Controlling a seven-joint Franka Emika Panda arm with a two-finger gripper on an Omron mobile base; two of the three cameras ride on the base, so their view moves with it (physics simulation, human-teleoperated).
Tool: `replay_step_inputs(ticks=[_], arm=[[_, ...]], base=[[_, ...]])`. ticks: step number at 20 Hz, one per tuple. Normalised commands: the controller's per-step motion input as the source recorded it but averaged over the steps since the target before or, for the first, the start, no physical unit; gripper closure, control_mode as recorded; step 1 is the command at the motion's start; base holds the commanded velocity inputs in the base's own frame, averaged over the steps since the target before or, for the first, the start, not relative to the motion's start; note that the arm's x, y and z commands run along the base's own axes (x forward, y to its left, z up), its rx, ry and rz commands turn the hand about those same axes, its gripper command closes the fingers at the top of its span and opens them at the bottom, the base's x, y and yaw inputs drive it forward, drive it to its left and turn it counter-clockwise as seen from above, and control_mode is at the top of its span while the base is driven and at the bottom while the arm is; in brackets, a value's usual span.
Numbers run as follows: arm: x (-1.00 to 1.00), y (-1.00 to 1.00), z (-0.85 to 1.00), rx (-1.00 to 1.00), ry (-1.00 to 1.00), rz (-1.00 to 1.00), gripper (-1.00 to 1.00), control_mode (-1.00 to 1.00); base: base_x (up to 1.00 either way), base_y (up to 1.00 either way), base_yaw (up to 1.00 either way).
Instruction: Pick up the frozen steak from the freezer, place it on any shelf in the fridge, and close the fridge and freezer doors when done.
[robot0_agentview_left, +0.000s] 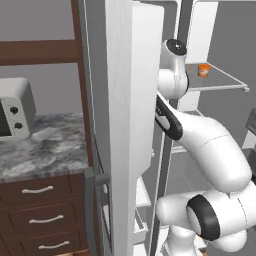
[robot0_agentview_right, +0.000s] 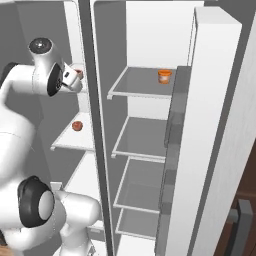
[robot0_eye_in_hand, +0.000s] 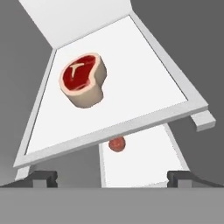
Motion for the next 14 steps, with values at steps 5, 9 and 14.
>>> replay_step_inputs(ticks=[5, 9, 14], arm=[[0.72, 0.07, -0.07, -0.02, 0.06, 0.00, -1.00, -1.00], [0.71, 0.06, -0.11, -0.06, 0.03, 0.00, -1.00, -1.00], [0.45, 0.27, -0.01, -0.07, 0.04, 0.00, -1.00, -1.00]], base=[[0.00, 0.00, 0.00], [0.00, 0.00, 0.00], [0.00, 0.00, 0.00]])
